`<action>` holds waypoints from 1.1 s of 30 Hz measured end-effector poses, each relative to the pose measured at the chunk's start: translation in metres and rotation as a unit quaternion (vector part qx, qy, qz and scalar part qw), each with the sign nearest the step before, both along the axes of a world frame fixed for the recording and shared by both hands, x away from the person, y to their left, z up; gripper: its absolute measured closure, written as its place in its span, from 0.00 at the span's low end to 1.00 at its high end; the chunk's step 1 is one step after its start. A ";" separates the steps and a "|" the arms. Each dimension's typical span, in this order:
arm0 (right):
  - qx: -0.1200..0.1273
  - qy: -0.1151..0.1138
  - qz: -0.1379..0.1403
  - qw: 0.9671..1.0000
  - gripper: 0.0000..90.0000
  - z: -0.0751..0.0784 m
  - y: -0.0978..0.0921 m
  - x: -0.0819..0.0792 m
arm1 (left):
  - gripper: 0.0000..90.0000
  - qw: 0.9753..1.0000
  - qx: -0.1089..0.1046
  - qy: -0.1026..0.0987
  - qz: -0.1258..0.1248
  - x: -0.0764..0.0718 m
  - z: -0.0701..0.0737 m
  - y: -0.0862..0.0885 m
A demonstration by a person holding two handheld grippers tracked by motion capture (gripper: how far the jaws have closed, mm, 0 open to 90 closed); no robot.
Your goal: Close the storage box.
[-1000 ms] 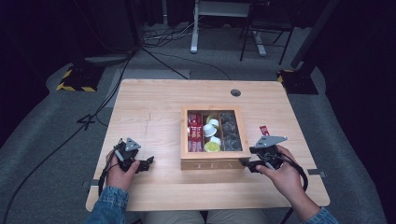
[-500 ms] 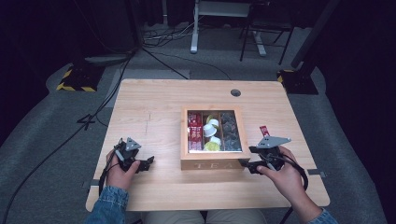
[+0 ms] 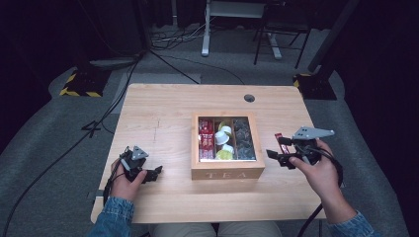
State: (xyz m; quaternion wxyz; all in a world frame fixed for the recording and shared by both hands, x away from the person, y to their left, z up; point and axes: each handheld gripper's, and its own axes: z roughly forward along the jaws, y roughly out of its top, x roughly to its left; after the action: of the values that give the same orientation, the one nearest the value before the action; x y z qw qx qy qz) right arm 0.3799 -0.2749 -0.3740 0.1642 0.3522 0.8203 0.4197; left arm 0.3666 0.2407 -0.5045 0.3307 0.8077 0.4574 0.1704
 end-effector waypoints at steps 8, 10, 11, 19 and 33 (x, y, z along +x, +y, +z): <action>-0.009 -0.012 -0.051 0.999 0.33 0.003 -0.037 0.013 | 0.14 1.000 -0.002 -0.001 -0.003 0.001 0.000 0.005; -0.009 -0.006 -0.060 0.998 0.33 0.002 -0.047 0.015 | 0.14 1.000 0.000 0.001 -0.003 0.002 0.000 0.007; -0.006 -0.002 -0.065 0.998 0.33 0.001 -0.051 0.016 | 0.14 1.000 -0.002 0.000 -0.003 0.002 0.000 0.008; -0.017 0.003 -0.075 0.997 0.33 -0.014 -0.078 0.019 | 0.14 1.000 -0.003 0.001 0.000 0.004 0.000 0.010; -0.010 0.037 -0.126 0.991 0.33 -0.054 -0.121 0.022 | 0.13 1.000 -0.001 0.000 -0.002 0.004 0.000 0.010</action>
State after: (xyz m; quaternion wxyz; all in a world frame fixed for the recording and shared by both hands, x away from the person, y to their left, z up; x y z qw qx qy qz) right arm 0.4017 -0.3957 -0.4285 0.1891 0.4666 0.7790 0.3738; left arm 0.3709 0.2505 -0.5048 0.3315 0.8082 0.4563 0.1691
